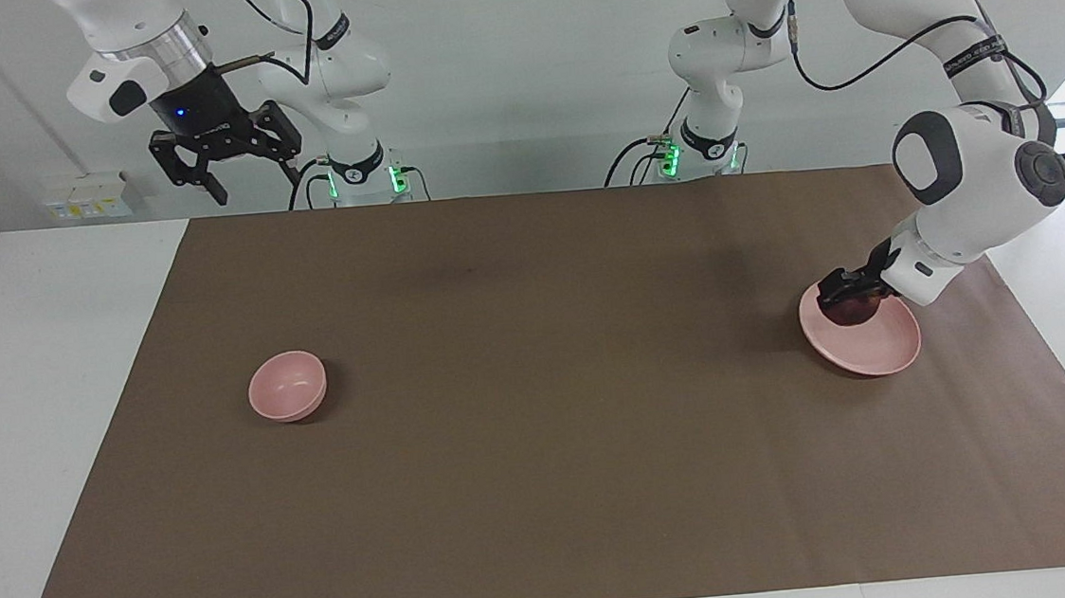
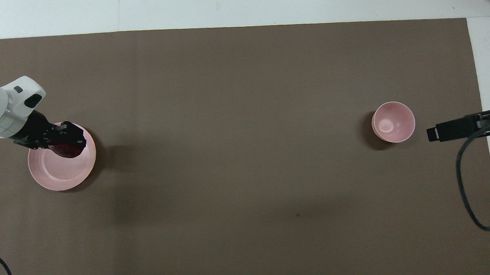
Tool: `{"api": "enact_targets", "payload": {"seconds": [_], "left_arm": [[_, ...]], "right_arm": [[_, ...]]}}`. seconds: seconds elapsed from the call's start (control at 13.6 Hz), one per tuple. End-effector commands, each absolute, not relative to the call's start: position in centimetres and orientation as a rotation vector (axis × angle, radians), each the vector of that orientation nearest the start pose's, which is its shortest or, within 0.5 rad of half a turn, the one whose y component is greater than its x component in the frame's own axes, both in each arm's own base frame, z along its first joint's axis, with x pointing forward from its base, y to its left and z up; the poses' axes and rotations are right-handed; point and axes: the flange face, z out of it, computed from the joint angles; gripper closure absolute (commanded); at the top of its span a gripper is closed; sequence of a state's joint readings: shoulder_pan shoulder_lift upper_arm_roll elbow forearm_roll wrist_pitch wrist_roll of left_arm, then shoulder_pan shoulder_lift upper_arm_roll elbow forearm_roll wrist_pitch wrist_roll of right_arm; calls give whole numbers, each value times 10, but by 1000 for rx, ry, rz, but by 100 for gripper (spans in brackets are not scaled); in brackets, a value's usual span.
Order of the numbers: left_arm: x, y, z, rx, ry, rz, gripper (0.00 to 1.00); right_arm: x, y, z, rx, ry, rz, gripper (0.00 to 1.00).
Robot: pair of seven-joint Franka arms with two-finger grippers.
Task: Move apple from plate to bowl
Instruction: 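Lift the apple with the left gripper while the right gripper reaches toward it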
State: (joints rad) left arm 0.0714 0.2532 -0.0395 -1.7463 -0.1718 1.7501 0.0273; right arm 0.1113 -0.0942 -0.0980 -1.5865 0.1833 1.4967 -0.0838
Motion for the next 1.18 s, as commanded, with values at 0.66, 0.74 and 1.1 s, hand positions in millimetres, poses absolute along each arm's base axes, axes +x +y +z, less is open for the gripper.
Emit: {"api": "enact_targets", "payload": {"seconds": [0.66, 0.74, 1.1], "left_arm": [[572, -85, 417, -3317, -534, 810, 100], [570, -89, 414, -3316, -535, 810, 100], [553, -101, 404, -3285, -658, 728, 100]], "right_arm": [[529, 52, 581, -2480, -336, -57, 0], [529, 55, 571, -2425, -338, -73, 0], [532, 66, 548, -2262, -335, -130, 0]]}}
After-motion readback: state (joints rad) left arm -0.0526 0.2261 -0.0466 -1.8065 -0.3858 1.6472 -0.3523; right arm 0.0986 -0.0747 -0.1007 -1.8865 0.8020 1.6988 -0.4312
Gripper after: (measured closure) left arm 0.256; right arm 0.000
